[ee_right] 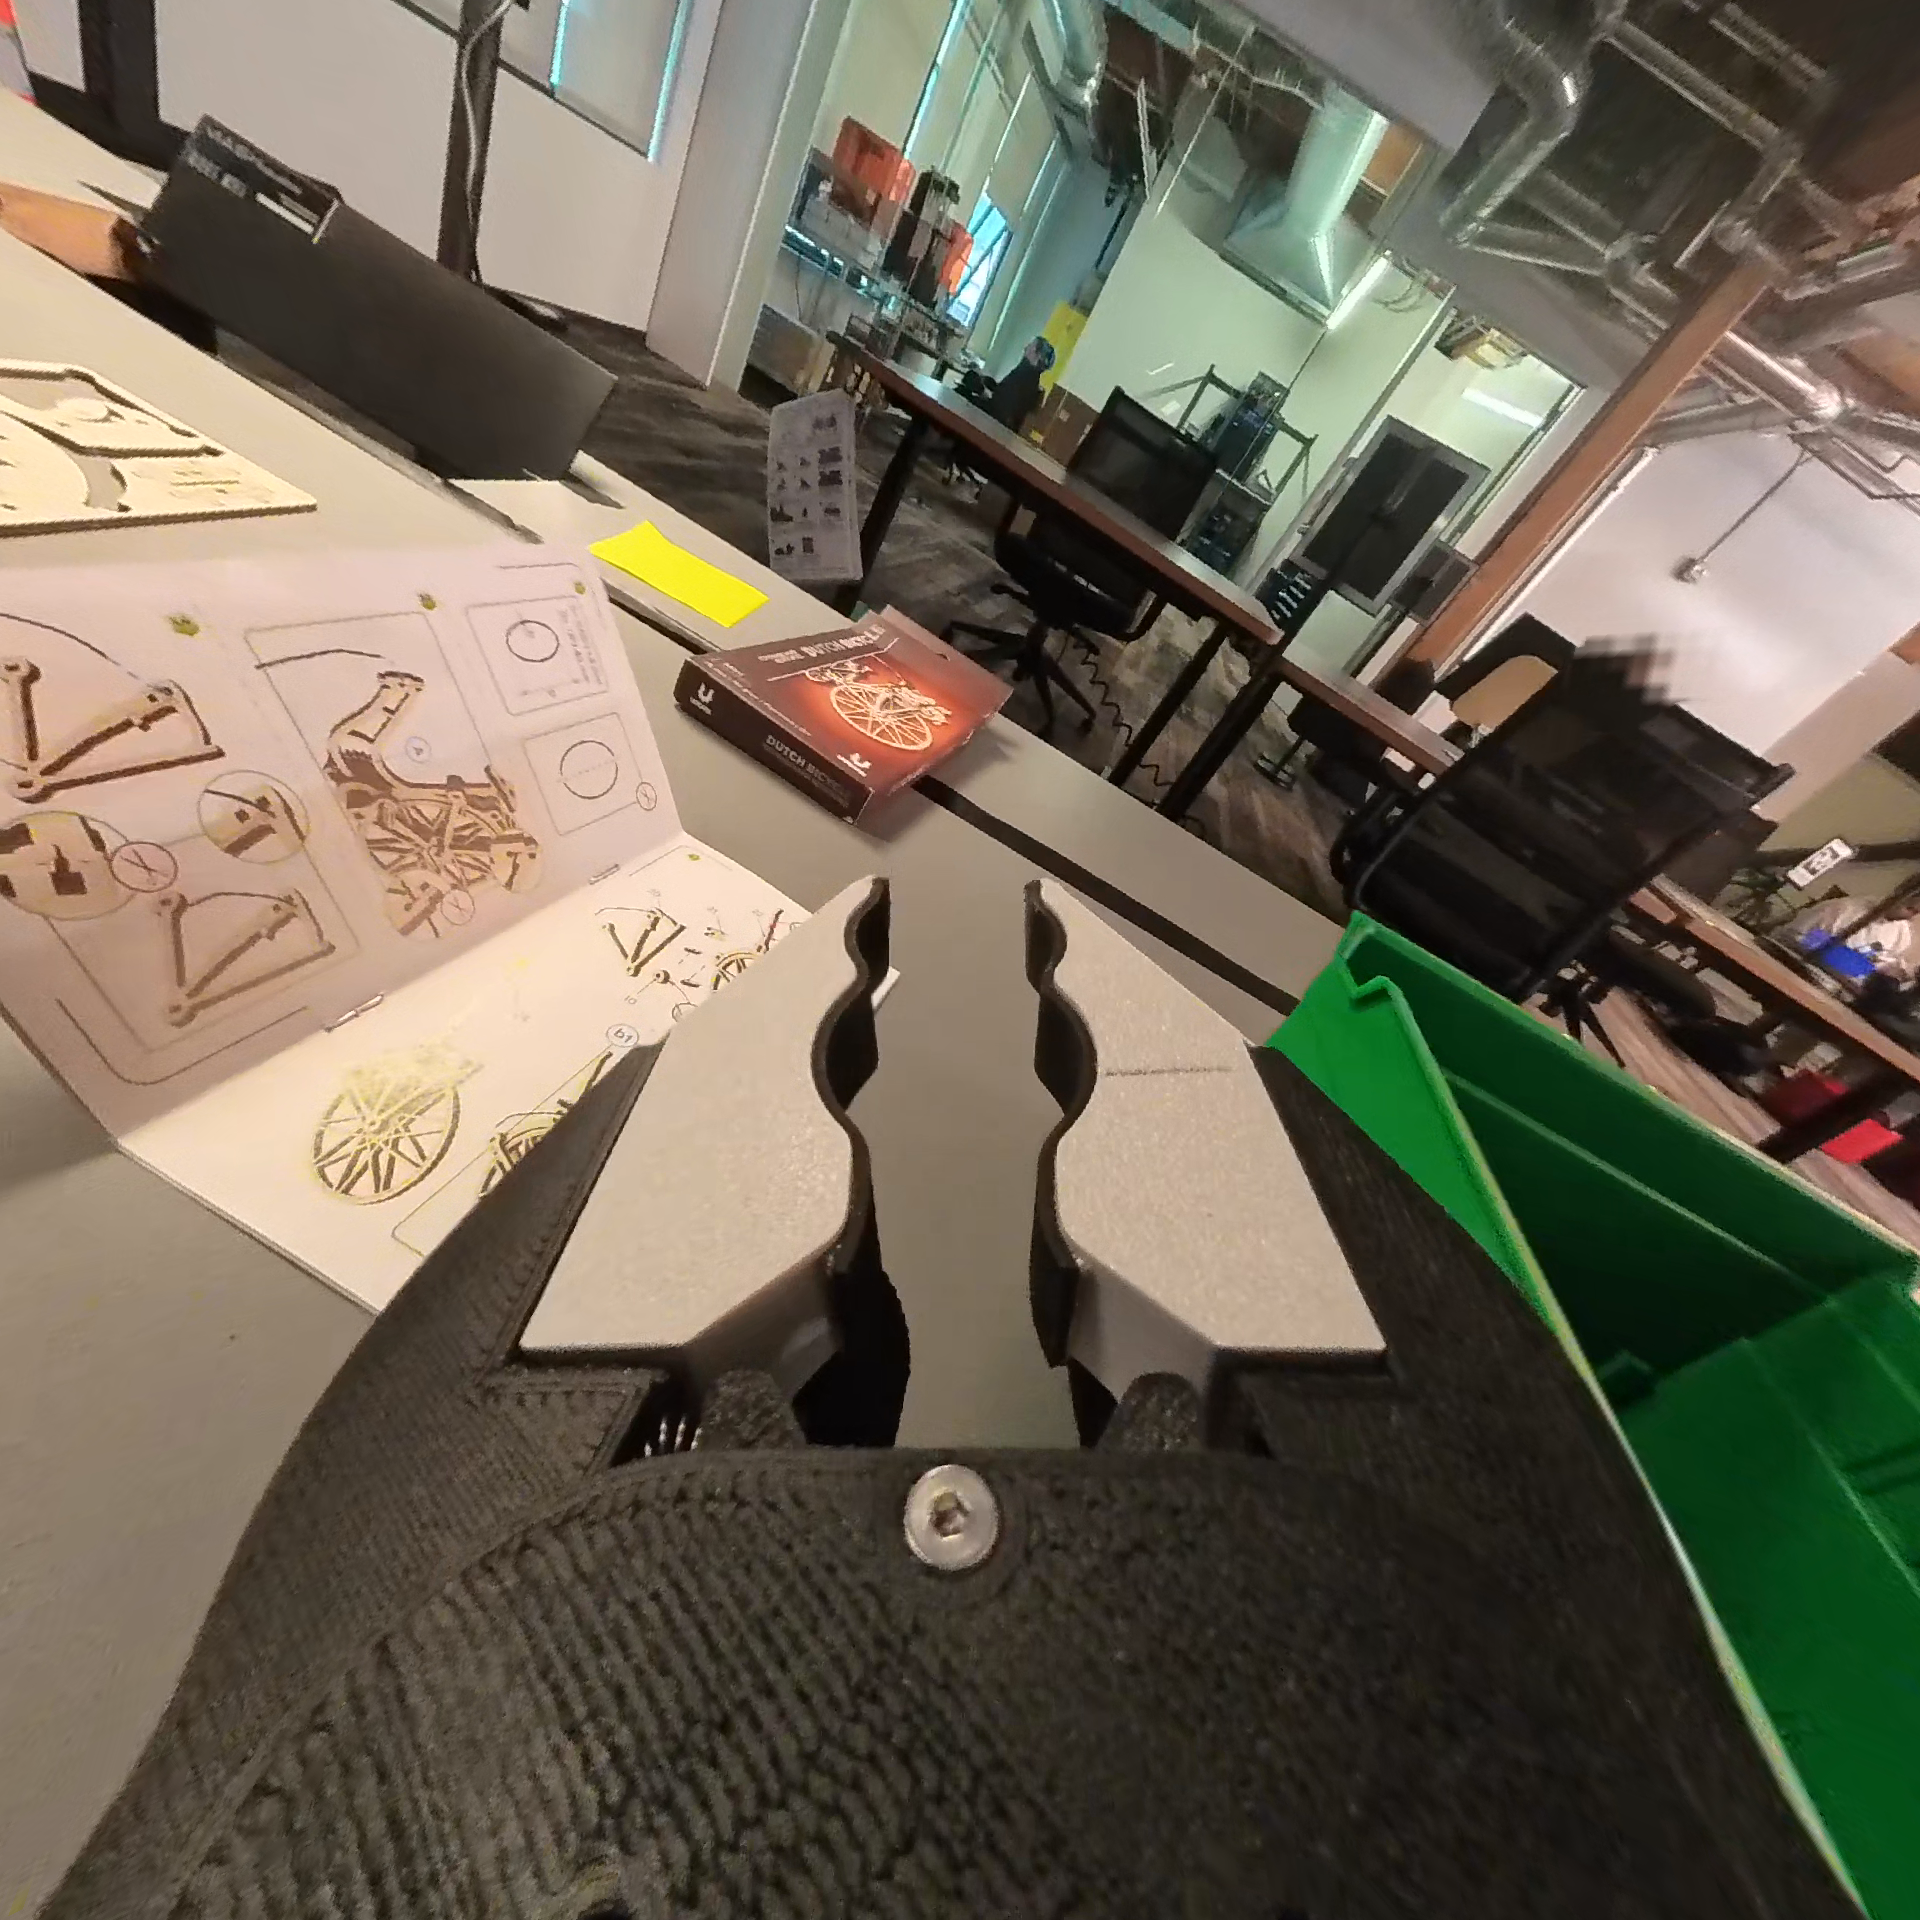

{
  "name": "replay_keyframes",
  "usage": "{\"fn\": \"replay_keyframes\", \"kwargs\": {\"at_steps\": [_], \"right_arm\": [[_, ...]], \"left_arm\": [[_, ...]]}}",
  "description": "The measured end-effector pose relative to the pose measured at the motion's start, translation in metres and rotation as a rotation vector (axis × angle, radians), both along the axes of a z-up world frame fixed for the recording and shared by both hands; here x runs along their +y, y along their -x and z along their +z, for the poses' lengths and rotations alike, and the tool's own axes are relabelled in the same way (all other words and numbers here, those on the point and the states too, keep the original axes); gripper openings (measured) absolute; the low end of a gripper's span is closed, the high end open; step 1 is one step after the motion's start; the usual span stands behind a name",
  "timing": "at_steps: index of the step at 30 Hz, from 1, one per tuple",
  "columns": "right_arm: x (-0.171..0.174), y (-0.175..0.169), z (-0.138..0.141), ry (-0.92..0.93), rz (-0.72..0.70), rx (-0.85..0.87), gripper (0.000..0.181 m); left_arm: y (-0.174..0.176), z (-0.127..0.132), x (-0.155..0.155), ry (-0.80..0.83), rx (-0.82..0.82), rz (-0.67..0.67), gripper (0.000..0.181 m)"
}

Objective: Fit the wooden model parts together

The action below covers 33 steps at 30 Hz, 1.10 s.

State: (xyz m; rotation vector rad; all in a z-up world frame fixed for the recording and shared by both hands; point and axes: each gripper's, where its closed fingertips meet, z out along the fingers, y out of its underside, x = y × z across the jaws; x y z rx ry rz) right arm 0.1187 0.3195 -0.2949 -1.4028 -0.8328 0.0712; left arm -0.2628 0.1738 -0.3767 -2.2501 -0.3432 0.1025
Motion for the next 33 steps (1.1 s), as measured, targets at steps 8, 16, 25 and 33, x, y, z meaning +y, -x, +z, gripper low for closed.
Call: {"fn": "replay_keyframes", "kwargs": {"at_steps": [8,16,25,33], "right_arm": [[0.000,0.002,-0.001,0.001,0.006,-0.011,0.024],[-0.036,0.050,0.013,-0.061,0.207,-0.145,0.029],[-0.147,0.219,0.005,-0.149,0.832,-0.661,0.042],[-0.152,0.324,-0.049,-0.215,1.012,-0.938,0.051]], "left_arm": [[0.000,0.003,0.000,-0.007,0.017,-0.001,0.092],[-0.001,0.012,0.001,-0.041,0.032,-0.005,0.092],[0.000,0.021,0.002,-0.101,0.006,0.007,0.092],[0.008,0.037,0.001,-0.220,-0.063,0.053,0.092]]}}
